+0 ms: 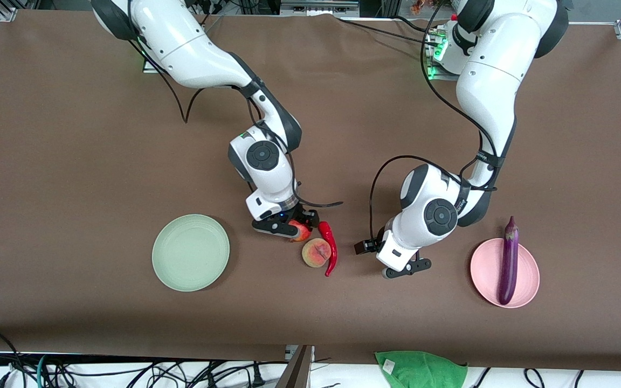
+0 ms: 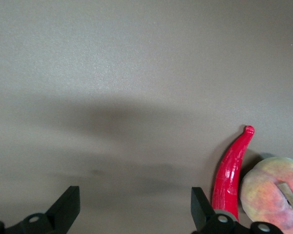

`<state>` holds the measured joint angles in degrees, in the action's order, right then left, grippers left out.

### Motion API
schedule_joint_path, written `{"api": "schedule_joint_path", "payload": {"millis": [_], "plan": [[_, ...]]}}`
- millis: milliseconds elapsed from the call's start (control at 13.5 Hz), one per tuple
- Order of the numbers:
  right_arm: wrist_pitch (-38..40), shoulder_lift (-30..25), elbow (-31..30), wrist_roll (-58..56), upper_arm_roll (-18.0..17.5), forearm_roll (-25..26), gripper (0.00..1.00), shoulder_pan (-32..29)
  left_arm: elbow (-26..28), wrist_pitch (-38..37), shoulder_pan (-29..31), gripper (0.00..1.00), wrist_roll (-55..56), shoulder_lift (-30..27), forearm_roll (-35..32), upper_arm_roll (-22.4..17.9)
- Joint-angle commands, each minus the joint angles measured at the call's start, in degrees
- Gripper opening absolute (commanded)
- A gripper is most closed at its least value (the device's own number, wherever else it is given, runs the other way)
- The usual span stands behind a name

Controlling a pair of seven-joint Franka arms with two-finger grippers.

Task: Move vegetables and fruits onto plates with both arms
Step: 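Place the pomegranate on the green plate while the left gripper grasps the chili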

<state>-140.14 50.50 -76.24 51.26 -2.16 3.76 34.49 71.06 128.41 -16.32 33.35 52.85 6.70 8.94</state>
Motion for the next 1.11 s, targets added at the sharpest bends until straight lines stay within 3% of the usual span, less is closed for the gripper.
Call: {"api": "schedule_joint_path", "payload": {"millis": [0,223,445,668,965,1039], "plan": [[6.4,-3.9,-0.7,-6.9,-0.5,0.2,0.08,-2.7,0.2,-0.3,-0.5,1.0,0.5,-0.9,0.8,-0.2],[15.4,-7.9,-0.8,-17.5,-0.6,-1.1,0.08,-7.4,1.6,-0.6,-3.0,1.0,3.8,-1.9,0.7,0.2],[24.7,-12.0,-0.9,-34.3,-0.5,-6.6,0.08,-14.7,2.1,-0.1,-7.5,1.0,10.1,-2.1,0.1,0.1],[31.9,-13.9,-0.9,-44.0,-0.5,-7.4,0.09,-20.8,2.7,0.0,-9.2,1.0,11.8,-2.1,-0.1,0.1],[27.6,-10.4,-0.9,-47.0,-0.4,-7.2,0.12,-24.6,4.3,3.1,-12.7,1.0,13.8,-2.1,-0.2,-0.4],[23.7,-8.1,-1.4,-47.8,-0.4,-7.2,0.21,-25.3,4.5,4.8,-12.8,1.0,13.8,-2.1,-1.5,-0.5]]}}
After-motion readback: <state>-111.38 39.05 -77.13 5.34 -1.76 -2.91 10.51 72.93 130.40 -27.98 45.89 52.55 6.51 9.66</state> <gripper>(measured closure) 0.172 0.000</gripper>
